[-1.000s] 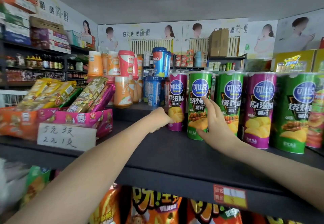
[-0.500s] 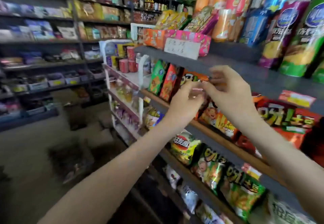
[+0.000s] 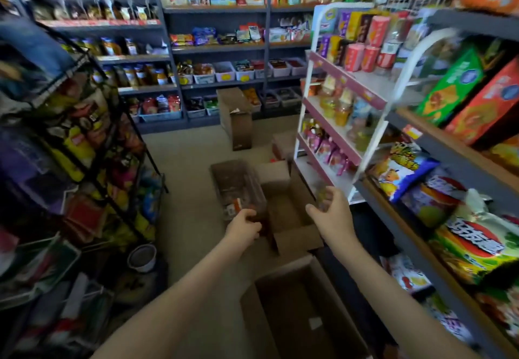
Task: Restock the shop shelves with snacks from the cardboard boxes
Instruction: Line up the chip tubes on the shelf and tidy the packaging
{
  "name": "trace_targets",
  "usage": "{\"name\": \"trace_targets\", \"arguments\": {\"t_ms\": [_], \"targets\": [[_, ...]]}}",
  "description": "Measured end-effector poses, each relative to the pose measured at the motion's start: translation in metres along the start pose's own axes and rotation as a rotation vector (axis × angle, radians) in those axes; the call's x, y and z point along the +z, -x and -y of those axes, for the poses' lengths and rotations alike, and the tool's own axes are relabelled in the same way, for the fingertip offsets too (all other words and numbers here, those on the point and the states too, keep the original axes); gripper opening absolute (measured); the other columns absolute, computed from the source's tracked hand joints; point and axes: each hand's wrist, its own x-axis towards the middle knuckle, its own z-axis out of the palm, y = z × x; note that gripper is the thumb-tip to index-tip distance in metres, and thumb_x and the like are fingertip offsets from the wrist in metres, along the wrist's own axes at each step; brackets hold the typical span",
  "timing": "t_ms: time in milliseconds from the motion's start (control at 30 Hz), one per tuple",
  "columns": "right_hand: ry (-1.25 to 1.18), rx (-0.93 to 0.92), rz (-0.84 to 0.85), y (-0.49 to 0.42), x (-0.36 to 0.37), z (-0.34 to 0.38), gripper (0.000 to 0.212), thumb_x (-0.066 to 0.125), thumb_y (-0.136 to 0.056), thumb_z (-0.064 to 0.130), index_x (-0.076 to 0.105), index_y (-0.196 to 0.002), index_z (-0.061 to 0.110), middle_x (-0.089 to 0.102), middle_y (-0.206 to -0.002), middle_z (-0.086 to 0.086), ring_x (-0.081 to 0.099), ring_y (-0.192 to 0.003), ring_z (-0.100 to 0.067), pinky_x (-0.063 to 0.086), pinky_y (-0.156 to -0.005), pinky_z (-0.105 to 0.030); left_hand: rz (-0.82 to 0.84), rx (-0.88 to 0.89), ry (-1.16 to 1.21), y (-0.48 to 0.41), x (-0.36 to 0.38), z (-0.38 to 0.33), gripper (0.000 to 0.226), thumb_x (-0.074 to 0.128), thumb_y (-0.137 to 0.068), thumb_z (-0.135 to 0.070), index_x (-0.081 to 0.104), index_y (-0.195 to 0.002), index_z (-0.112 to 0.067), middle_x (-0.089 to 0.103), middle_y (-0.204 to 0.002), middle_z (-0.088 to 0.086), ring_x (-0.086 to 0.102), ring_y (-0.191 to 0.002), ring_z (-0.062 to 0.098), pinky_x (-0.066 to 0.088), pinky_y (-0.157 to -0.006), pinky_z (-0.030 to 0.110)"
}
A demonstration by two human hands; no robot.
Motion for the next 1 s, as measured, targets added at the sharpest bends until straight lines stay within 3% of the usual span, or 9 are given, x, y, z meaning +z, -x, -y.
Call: {"name": "trace_targets", "arguments": {"t_ms": [133,233,367,567,767,867,1000], "targets": [[0.000,0.078,0.072,-0.046,0.103,0.020,0.058,0.066,-0.091,0.019,0.038,-0.141,0.012,0.041,-0.139,-0.007,0.046,-0.123,-0.019,0.038,-0.092,-0.024,-0.049,-0.042,-0.033,-0.066,-0.083,0.020,0.041,0.051,-0.094,-0.004,0.044,-0.134,-0.010,0.059,-0.100,0.010,0.058,-0.082,0.022,0.046,-0.063,0.029],[-0.005,0.148,0.183,-0.077,0.161,0.031,0.053,0.062,-0.093,0.022,0.039,-0.141,0.016,0.041,-0.138,-0.005,0.045,-0.114,-0.014,0.042,-0.092,-0.026,-0.080,-0.069,-0.028,-0.111,-0.126,0.022,0.040,0.054,-0.094,-0.004,0.045,-0.132,-0.008,0.058,-0.101,0.012,0.058,-0.081,0.024,0.043,-0.062,0.028],[-0.015,0.260,0.252,-0.115,0.201,0.033,0.053,0.063,-0.093,0.024,0.041,-0.140,0.020,0.041,-0.142,-0.005,0.047,-0.124,-0.021,0.046,-0.097,-0.033,-0.076,-0.103,-0.007,-0.160,-0.160,0.016,0.044,0.055,-0.093,-0.004,0.045,-0.136,-0.010,0.060,-0.121,0.021,0.059,-0.107,0.035,0.043,-0.070,0.029],[0.114,0.336,0.212,-0.186,0.222,0.013,0.052,0.062,-0.093,0.020,0.043,-0.140,0.014,0.045,-0.139,-0.007,0.048,-0.124,-0.023,0.044,-0.089,-0.028,-0.024,-0.149,0.038,-0.243,-0.174,0.012,0.047,0.054,-0.092,-0.001,0.044,-0.137,-0.010,0.058,-0.125,0.027,0.054,-0.117,0.044,0.047,-0.092,0.047],[0.145,0.467,0.266,-0.281,0.275,-0.022,0.053,0.062,-0.094,0.018,0.040,-0.142,0.012,0.049,-0.136,-0.008,0.051,-0.111,-0.020,0.044,-0.075,-0.024,0.006,-0.230,0.069,-0.344,-0.178,0.015,0.048,0.057,-0.091,0.001,0.043,-0.137,-0.003,0.056,-0.127,0.030,0.057,-0.112,0.040,0.048,-0.084,0.043],[0.123,0.515,0.309,-0.345,0.320,-0.041,0.051,0.063,-0.092,0.018,0.042,-0.139,0.013,0.053,-0.129,-0.008,0.053,-0.106,-0.018,0.049,-0.086,-0.032,0.000,-0.292,0.048,-0.414,-0.178,0.021,0.048,0.059,-0.092,-0.002,0.042,-0.137,-0.003,0.055,-0.127,0.029,0.051,-0.120,0.044,0.044,-0.095,0.044],[0.146,0.557,0.364,-0.433,0.393,-0.091,0.050,0.066,-0.090,0.022,0.045,-0.135,0.011,0.054,-0.128,-0.006,0.055,-0.110,-0.019,0.048,-0.095,-0.035,0.028,-0.375,-0.001,-0.520,-0.158,0.048,0.047,0.058,-0.091,0.001,0.042,-0.135,0.000,0.055,-0.125,0.033,0.051,-0.118,0.048,0.042,-0.090,0.041]]}}
